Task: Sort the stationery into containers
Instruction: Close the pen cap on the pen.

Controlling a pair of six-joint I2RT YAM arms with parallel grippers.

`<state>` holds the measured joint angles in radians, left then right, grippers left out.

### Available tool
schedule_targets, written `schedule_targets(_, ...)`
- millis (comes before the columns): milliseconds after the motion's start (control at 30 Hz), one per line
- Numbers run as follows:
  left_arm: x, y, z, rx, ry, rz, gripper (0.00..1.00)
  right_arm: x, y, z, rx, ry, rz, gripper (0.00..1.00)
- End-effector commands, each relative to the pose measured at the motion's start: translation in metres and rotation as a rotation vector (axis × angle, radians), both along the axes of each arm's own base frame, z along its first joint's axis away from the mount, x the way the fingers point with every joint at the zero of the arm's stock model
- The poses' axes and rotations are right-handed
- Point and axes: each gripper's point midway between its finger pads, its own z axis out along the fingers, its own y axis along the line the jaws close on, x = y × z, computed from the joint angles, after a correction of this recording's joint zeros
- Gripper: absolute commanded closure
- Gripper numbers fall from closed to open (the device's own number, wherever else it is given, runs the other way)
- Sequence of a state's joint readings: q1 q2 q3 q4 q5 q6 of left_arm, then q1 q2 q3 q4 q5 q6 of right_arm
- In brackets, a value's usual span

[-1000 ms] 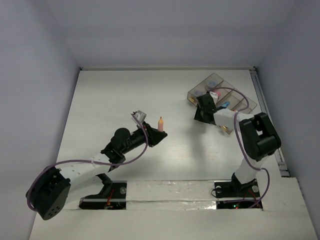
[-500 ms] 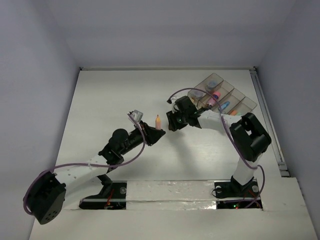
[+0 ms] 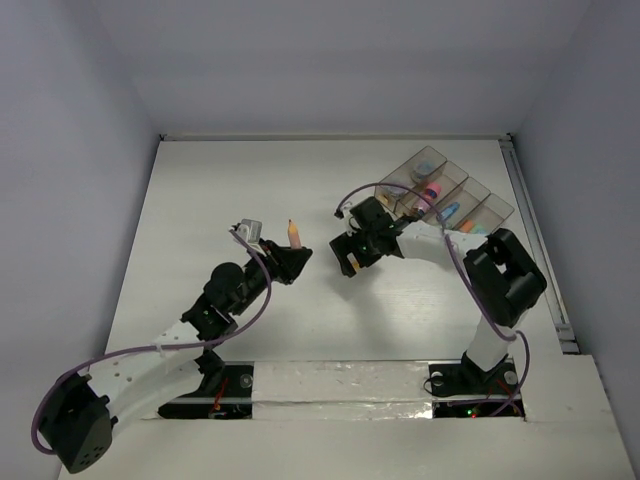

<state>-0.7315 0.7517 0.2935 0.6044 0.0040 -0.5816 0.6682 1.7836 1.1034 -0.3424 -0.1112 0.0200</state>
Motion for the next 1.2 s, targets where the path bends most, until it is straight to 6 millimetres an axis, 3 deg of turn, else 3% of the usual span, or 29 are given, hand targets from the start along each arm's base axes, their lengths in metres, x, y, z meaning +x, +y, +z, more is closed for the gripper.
schedule_targets(0, 0.000, -0.003, 0.012, -0.019, -0.037, -0.017, 1.00, 0.008, 0.001, 0.039, 0.063, -0.064, -0.073, 0.07)
schedule_targets(100, -0.002, -0.009, 0.015, -0.015, -0.048, -0.051, 1.00, -0.006, 0.009, 0.060, 0.181, -0.036, -0.127, 0.05)
schedule_targets(200, -0.001, -0.012, 0.012, 0.005, -0.041, -0.061, 1.00, -0.027, 0.021, 0.061, 0.314, 0.043, -0.174, 0.14)
schedule_targets(300, -0.001, -0.014, 0.013, 0.005, -0.042, -0.069, 1.00, -0.042, 0.018, 0.043, 0.360, 0.128, -0.278, 0.21)
schedule_targets(433, -0.001, -0.015, 0.015, 0.004, -0.044, -0.072, 1.00, -0.050, 0.016, 0.023, 0.349, 0.191, -0.323, 0.22)
schedule_targets(633, -0.002, -0.015, 0.012, -0.001, -0.031, -0.075, 1.00, -0.033, 0.018, 0.001, 0.310, 0.188, -0.393, 0.19)
schedule_targets(767, -0.003, -0.014, 0.008, -0.002, -0.022, -0.074, 1.00, -0.017, 0.023, 0.000, 0.294, 0.155, -0.400, 0.29)
schedule_targets(967, -0.004, -0.012, 0.008, -0.005, -0.023, -0.070, 1.00, 0.001, 0.011, -0.009, 0.165, 0.092, -0.411, 0.31)
schedule_targets(1167, -0.002, -0.011, 0.007, 0.001, -0.029, -0.059, 1.00, 0.006, -0.009, -0.018, 0.021, 0.069, -0.427, 0.30)
